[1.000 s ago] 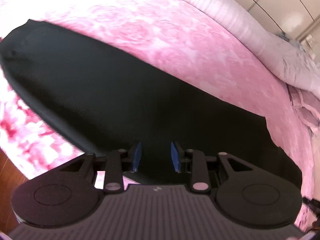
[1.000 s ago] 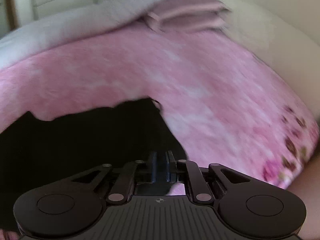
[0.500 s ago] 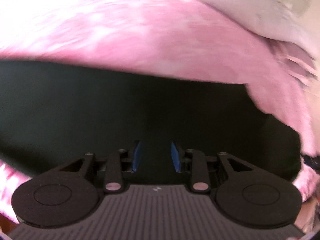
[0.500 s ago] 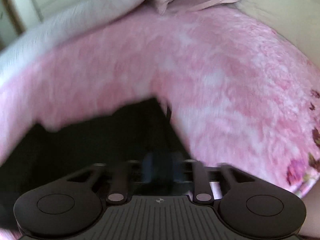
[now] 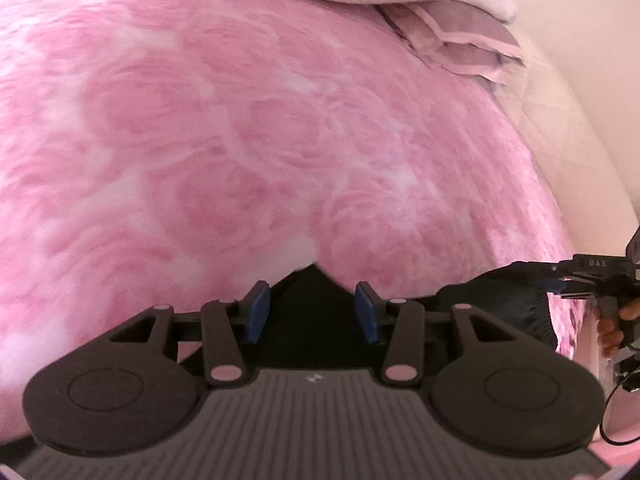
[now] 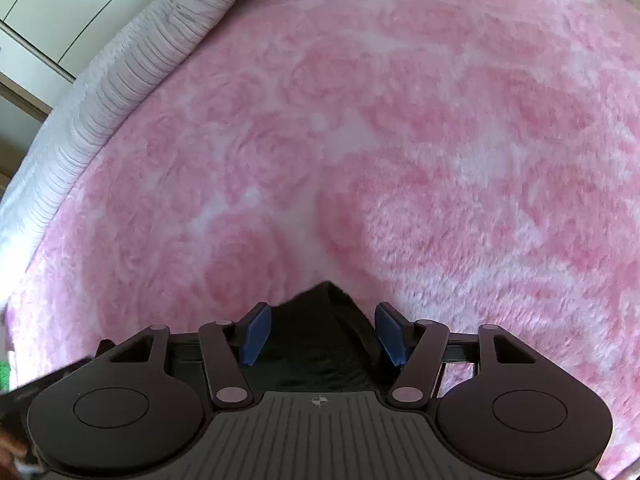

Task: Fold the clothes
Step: 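Open both grippers and lift them off the pants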

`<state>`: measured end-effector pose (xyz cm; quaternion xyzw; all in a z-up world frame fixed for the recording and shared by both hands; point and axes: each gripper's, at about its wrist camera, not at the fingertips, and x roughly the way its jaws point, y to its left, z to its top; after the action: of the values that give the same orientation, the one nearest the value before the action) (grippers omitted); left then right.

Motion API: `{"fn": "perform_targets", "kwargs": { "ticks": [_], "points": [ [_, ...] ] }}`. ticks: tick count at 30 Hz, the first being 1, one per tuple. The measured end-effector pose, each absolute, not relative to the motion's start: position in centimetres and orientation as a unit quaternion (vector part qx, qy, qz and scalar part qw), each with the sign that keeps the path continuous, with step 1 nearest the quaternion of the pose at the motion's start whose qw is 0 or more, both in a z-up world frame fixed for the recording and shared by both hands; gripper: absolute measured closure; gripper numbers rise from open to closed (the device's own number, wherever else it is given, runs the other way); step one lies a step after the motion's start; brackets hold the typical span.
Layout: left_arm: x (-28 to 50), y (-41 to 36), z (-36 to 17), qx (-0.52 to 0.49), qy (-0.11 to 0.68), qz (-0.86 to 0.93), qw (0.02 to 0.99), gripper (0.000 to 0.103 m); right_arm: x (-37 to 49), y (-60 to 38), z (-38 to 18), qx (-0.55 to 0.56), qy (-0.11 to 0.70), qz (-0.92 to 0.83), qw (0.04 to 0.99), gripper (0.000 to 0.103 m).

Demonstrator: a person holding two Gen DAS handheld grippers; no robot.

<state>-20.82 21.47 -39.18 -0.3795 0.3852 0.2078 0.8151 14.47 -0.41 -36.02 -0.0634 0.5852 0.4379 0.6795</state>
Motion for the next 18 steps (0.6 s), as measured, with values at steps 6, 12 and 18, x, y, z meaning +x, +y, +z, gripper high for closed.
{"fn": "perform_targets", "kwargs": {
  "ticks": [6,12,18],
  "points": [
    [-18.6,21.9,-40.0,-0.330,0.387,0.191,0.840,0.100,14.2,-1.1,-36.8,-0.062,0.583,0.457,0.669,0.088],
    [-19.6,21.0,-41.6,-0.325,0.371,0.234,0.838,0.098,12.7,-2.0,-37.6,-0.078,0.521,0.450,0.721,0.094],
    [-20.5,20.7,-39.5,-0.287,0.334,0.316,0.841,0.085,13.5,-3.1,-37.8,-0.047,0.529,0.426,0.733,0.059]
  ]
}}
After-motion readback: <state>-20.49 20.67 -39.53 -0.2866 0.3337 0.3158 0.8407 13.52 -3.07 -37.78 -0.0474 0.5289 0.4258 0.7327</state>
